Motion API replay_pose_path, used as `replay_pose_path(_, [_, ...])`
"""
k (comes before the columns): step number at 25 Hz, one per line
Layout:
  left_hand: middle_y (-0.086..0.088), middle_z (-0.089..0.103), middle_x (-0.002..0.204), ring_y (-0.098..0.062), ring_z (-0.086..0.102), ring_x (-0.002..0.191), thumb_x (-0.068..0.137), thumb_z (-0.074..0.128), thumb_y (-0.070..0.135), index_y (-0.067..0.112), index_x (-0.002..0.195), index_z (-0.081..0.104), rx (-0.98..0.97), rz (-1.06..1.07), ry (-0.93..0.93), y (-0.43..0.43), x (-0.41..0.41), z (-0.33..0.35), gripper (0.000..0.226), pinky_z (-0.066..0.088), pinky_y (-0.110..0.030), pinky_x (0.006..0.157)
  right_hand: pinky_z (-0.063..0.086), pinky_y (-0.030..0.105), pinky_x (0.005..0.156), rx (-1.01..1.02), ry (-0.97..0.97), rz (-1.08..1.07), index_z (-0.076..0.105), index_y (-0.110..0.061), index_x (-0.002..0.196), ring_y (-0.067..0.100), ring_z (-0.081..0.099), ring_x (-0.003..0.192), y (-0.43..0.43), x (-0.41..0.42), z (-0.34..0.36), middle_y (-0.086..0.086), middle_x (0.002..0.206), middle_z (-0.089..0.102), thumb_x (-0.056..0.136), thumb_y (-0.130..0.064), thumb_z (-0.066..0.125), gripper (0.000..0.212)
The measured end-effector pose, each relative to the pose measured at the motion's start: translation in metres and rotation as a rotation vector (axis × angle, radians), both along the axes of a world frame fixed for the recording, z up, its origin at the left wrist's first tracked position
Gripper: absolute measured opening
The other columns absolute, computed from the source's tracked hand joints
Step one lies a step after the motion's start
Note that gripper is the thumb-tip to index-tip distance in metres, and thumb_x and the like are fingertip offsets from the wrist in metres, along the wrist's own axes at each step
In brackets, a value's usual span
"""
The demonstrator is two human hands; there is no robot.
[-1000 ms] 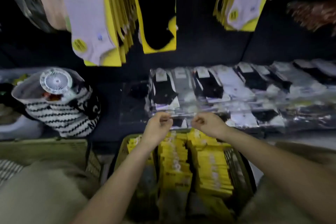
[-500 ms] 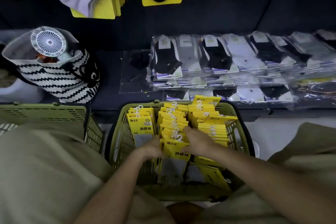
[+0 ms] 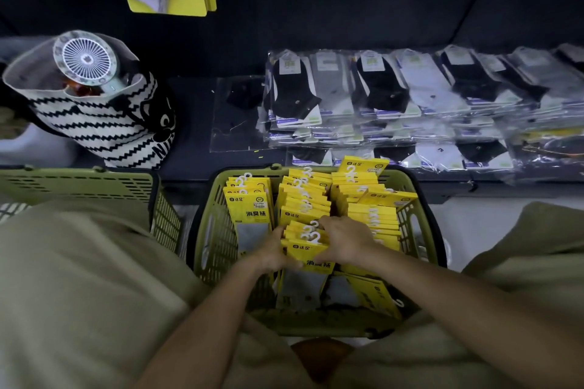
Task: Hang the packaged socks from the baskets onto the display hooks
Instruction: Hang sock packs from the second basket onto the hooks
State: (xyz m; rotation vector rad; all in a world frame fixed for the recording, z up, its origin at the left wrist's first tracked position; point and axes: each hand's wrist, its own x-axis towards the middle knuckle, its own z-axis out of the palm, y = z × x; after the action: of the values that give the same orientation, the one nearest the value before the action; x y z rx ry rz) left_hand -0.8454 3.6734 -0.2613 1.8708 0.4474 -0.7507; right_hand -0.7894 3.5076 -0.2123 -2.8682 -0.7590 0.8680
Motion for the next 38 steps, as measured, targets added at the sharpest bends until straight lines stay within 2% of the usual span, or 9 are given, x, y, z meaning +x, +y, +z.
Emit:
replay_pose_path(6, [-0.001,0.058,0.125,-0.015,0.053,0.112,0.075,0.075,0.006,0.014,0.135,0.039,-0.198,0.098,0.001,0.007,-0.005,0.010,0.071,0.044,-0.028,0.090,0.047,0.034,0.086,0.154,0.089,-0.126,0.047,-0.018,0.132,0.023,0.052,0.118,0.001,0.002,0.010,0.002,0.132,0.054,0.068,-0.051,0.076,0.077])
replay_pose_path(11, [0.005,0.061,0.117,-0.005,0.058,0.098,0.081,0.070,0.017,0.029,0.114,0.048,-0.309,0.284,-0.206,0.023,0.019,0.057,0.042,0.046,-0.017,0.078,0.039,0.025,0.087,0.704,0.131,-0.509,0.044,-0.016,0.134,0.015,0.048,0.120,0.015,0.027,0.051,-0.001,0.131,0.052,0.067,-0.042,0.081,0.080])
replay_pose_path(14, [-0.006,0.062,0.124,-0.017,0.061,0.109,0.078,0.069,0.025,0.016,0.125,0.049,-0.407,0.373,-0.368,0.024,0.038,0.089,0.051,0.048,-0.033,0.093,0.042,0.023,0.086,1.081,0.219,-0.733,0.041,-0.020,0.134,0.010,0.050,0.113,0.023,0.037,0.075,-0.006,0.121,0.054,0.068,-0.037,0.081,0.079])
replay_pose_path(16, [-0.006,0.063,0.123,-0.020,0.061,0.112,0.072,0.071,0.034,0.013,0.130,0.046,-0.460,0.404,-0.448,0.019,0.049,0.109,0.066,0.048,-0.035,0.095,0.048,0.017,0.080,1.196,0.258,-0.699,0.049,-0.023,0.123,0.009,0.059,0.106,0.027,0.039,0.084,-0.009,0.111,0.061,0.072,-0.035,0.077,0.060])
replay_pose_path(19, [-0.005,0.065,0.120,-0.020,0.063,0.109,0.072,0.076,0.038,0.013,0.129,0.048,-0.449,0.435,-0.570,0.014,0.069,0.140,0.068,0.052,-0.032,0.089,0.050,0.011,0.074,1.278,0.259,-0.625,0.057,-0.039,0.102,0.001,0.061,0.097,0.031,0.047,0.107,-0.016,0.104,0.065,0.078,-0.037,0.070,0.028])
replay_pose_path(24, [0.000,0.066,0.114,-0.014,0.067,0.100,0.061,0.078,0.046,0.018,0.122,0.051,-0.375,0.426,-0.689,0.014,0.091,0.192,0.072,0.055,-0.027,0.077,0.051,0.022,0.070,1.343,0.125,-0.716,0.050,-0.022,0.107,0.008,0.063,0.093,0.031,0.075,0.152,-0.011,0.100,0.062,0.063,-0.041,0.080,0.057])
replay_pose_path(27, [0.006,0.067,0.109,-0.009,0.068,0.093,0.056,0.078,0.048,0.029,0.110,0.053,-0.402,0.479,-0.726,0.015,0.104,0.220,0.062,0.054,-0.020,0.069,0.052,0.024,0.062,1.414,0.002,-0.784,0.056,-0.024,0.085,0.008,0.065,0.077,0.035,0.093,0.181,-0.007,0.085,0.067,0.063,-0.036,0.083,0.036])
replay_pose_path(35, [-0.001,0.066,0.115,-0.019,0.065,0.105,0.055,0.077,0.047,0.015,0.123,0.049,-0.446,0.448,-0.852,0.035,0.132,0.284,0.080,0.052,-0.037,0.089,0.058,0.031,0.072,1.589,-0.006,-0.611,0.065,-0.020,0.084,0.015,0.069,0.080,0.033,0.125,0.254,-0.001,0.084,0.073,0.081,-0.017,0.071,0.008])
replay_pose_path(38, [0.005,0.070,0.106,-0.015,0.066,0.101,0.053,0.076,0.051,0.023,0.111,0.056,-0.394,0.455,-0.895,0.041,0.137,0.312,0.068,0.052,-0.039,0.090,0.058,0.031,0.072,1.657,0.017,-0.601,0.063,-0.018,0.090,0.014,0.069,0.079,0.037,0.134,0.278,-0.001,0.087,0.072,0.086,-0.013,0.065,0.007])
